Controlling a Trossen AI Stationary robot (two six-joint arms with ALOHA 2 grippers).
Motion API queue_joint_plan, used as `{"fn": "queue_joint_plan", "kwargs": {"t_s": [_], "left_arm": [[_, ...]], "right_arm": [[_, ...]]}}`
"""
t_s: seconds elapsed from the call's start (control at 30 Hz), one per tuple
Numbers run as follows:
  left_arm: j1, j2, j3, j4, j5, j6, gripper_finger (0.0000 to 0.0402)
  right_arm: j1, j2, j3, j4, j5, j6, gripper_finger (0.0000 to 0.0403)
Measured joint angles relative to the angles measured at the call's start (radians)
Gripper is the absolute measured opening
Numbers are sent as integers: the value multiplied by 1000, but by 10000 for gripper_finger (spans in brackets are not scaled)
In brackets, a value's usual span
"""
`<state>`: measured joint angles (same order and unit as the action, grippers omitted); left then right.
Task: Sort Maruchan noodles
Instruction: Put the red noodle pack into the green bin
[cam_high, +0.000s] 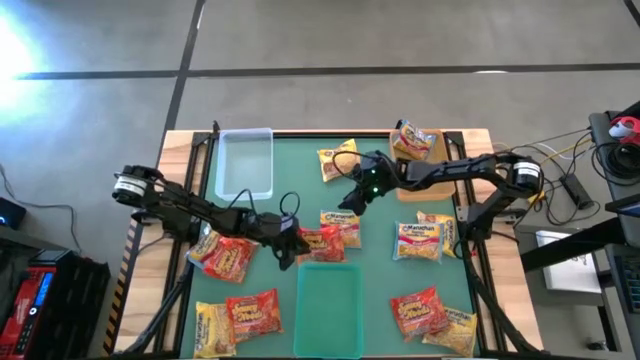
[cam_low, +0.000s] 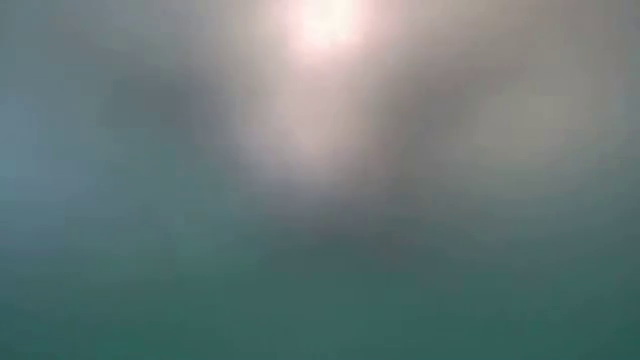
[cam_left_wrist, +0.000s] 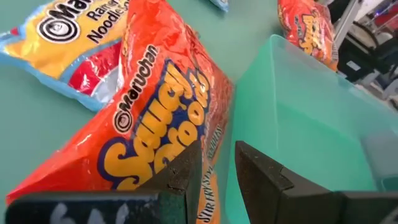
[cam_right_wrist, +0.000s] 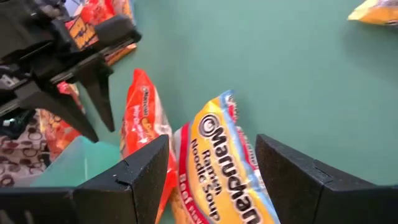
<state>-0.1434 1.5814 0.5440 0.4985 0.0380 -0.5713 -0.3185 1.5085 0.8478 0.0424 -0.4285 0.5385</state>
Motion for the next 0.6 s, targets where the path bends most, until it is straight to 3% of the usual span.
{"fn": "queue_joint_plan", "kwargs": {"t_s": [0.33,0.6], "left_arm": [[1,48,5,-5,28,-60,80],[53,114,79,-18,27,20,80]], "right_arm": [[15,0,0,69,-18,-14,228],[24,0,0,98,-17,-30,228]]}}
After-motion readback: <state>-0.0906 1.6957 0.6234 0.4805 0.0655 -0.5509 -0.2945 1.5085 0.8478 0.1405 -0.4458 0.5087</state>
